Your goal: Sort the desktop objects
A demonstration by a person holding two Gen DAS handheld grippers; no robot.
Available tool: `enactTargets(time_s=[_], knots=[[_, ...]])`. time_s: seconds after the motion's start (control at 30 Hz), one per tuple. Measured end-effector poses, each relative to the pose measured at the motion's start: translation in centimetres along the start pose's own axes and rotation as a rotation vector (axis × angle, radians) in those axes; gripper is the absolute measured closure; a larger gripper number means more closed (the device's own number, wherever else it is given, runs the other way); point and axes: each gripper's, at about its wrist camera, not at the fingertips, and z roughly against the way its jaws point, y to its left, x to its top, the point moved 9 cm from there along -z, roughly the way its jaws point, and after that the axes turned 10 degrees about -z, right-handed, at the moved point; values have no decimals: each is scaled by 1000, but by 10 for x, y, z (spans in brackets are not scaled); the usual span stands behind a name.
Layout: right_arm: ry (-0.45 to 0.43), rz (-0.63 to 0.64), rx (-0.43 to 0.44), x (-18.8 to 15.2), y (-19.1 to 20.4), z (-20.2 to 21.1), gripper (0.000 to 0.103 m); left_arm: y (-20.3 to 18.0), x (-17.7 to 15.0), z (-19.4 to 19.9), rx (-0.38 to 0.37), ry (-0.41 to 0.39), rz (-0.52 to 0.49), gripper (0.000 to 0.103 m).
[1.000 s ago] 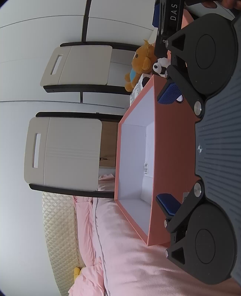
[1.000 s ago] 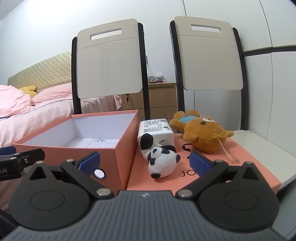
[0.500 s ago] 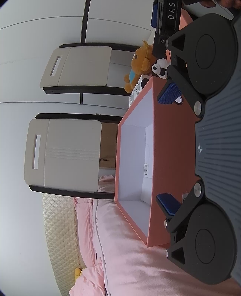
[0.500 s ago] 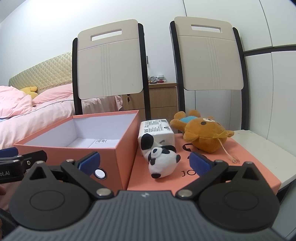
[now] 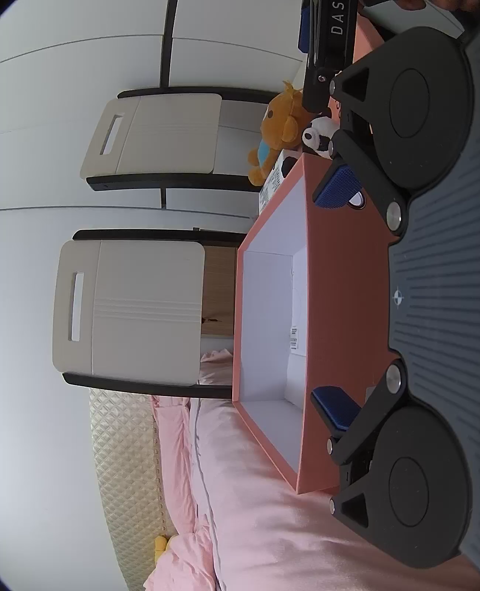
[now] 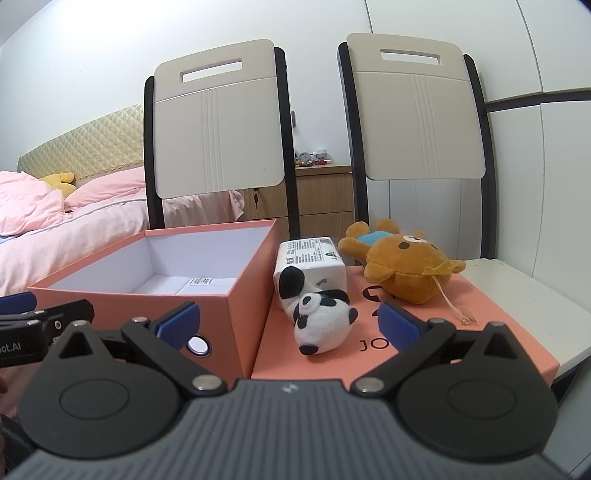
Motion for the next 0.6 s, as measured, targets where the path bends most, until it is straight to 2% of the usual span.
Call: enactTargets(time_s=[0.17,0.37,0.6], knots=[[0,-6,2,2,-2,2,0,-4,-1,2,0,-10,-12,0],[-1,-11,-1,6,-7,6,0,-15,5,12,-11,-74,-19,0],[-13,-34,0,14,-21,15,0,-32,12,17,-24,-130,23,0]])
